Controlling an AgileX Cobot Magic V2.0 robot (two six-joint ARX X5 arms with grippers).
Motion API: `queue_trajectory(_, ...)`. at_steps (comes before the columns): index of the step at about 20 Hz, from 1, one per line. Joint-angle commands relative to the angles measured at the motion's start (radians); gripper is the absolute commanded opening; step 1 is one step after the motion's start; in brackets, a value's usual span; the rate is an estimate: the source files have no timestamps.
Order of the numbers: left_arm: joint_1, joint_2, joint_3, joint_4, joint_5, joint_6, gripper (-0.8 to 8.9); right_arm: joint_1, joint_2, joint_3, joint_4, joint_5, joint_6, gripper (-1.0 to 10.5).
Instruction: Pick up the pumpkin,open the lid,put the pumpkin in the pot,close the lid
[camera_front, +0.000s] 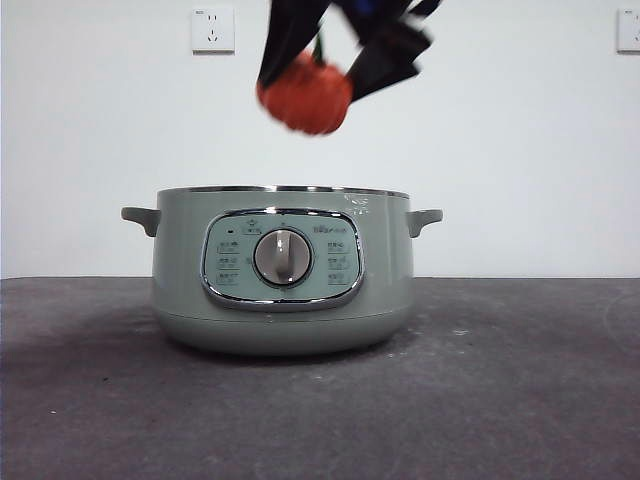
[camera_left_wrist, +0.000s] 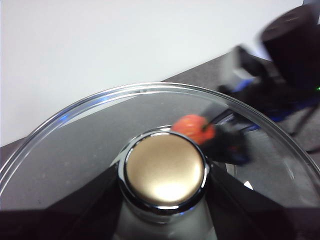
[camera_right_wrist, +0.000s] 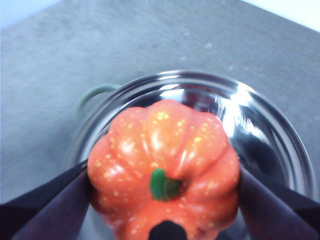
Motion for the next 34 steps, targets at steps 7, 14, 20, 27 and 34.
queue_trajectory(7, 0.002, -0.051, 0.014, -0.003, 0.006, -0.022, -0.09, -0.032, 0.304, 0.147, 0.003, 0.001, -0.053, -0.1)
queue_trajectory(14, 0.002, -0.051, 0.014, -0.005, 0.007, -0.021, -0.09, -0.031, 0.365, 0.147, -0.029, 0.000, -0.078, -0.1)
queue_trajectory(20, 0.002, -0.051, 0.014, -0.005, 0.010, -0.021, -0.09, -0.029, 0.389, 0.147, -0.089, -0.001, -0.090, 0.8)
queue_trajectory(27, 0.002, -0.050, 0.014, -0.005, 0.010, -0.021, -0.09, -0.029, 0.348, 0.149, -0.069, 0.001, -0.088, 6.6)
queue_trajectory(34, 0.002, 0.025, 0.014, 0.013, 0.037, -0.020, -0.09, -0.041, 0.001, 0.150, -0.188, 0.199, -0.019, 6.6)
